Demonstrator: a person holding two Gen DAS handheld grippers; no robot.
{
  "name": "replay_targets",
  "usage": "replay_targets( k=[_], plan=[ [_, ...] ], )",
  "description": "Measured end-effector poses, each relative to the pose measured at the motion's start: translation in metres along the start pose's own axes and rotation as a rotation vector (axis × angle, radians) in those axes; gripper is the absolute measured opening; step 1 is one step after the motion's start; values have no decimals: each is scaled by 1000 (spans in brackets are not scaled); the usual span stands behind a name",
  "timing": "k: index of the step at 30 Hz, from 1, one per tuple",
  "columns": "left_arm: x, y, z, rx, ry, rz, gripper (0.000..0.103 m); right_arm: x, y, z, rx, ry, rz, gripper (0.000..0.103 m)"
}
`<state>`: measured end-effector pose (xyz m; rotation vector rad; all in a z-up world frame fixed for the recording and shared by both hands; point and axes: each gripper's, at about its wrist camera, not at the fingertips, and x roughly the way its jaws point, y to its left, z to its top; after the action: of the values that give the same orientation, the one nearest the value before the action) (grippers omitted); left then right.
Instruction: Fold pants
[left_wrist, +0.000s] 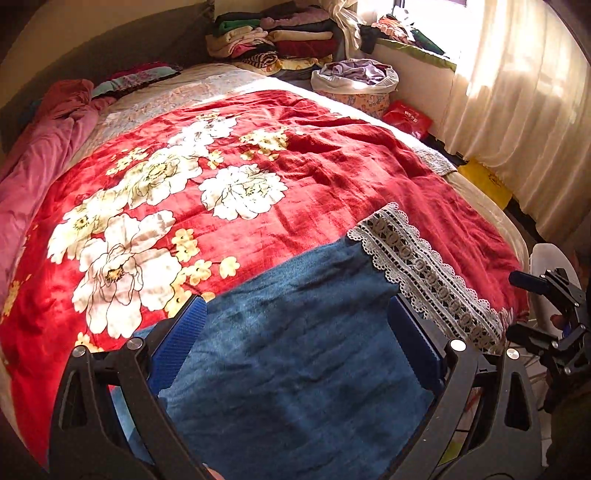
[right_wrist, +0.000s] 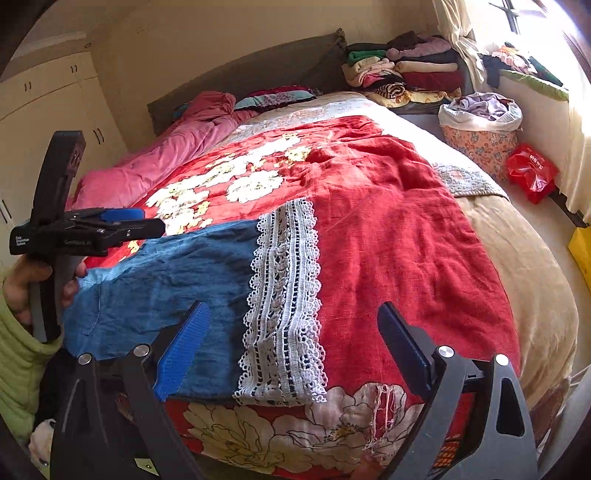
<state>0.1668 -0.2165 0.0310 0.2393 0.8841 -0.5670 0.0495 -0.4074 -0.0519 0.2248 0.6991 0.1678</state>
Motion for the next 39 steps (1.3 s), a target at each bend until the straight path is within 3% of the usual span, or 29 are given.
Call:
replay_targets(
  k=[11, 15, 26, 28, 31, 34, 37, 39],
  plan=[
    [51, 1, 36, 12, 29, -41, 92, 25, 10, -9, 10, 46, 56, 91],
    [62, -1, 41, 41, 40, -39, 92, 34, 13, -13, 21, 66, 66, 91],
    [99, -19, 49, 113, 88, -120, 92, 47, 16, -20, 34, 87, 52, 92],
    [108, -27, 44, 139, 122, -152, 86, 50, 16, -22, 45, 88, 53, 92],
    [120, -34, 33, 163, 164, -185, 74, 52, 22, -23, 9, 91, 30, 82],
    [123, -28, 31, 141, 163, -216, 74, 51, 31, -23, -63, 84, 9, 75],
    [122, -24, 31, 142, 148, -243, 74, 56, 27, -23, -30, 94, 24, 74],
    [123, -24, 29, 118, 166, -237, 70, 62, 25, -24, -28, 103, 8, 66]
  ],
)
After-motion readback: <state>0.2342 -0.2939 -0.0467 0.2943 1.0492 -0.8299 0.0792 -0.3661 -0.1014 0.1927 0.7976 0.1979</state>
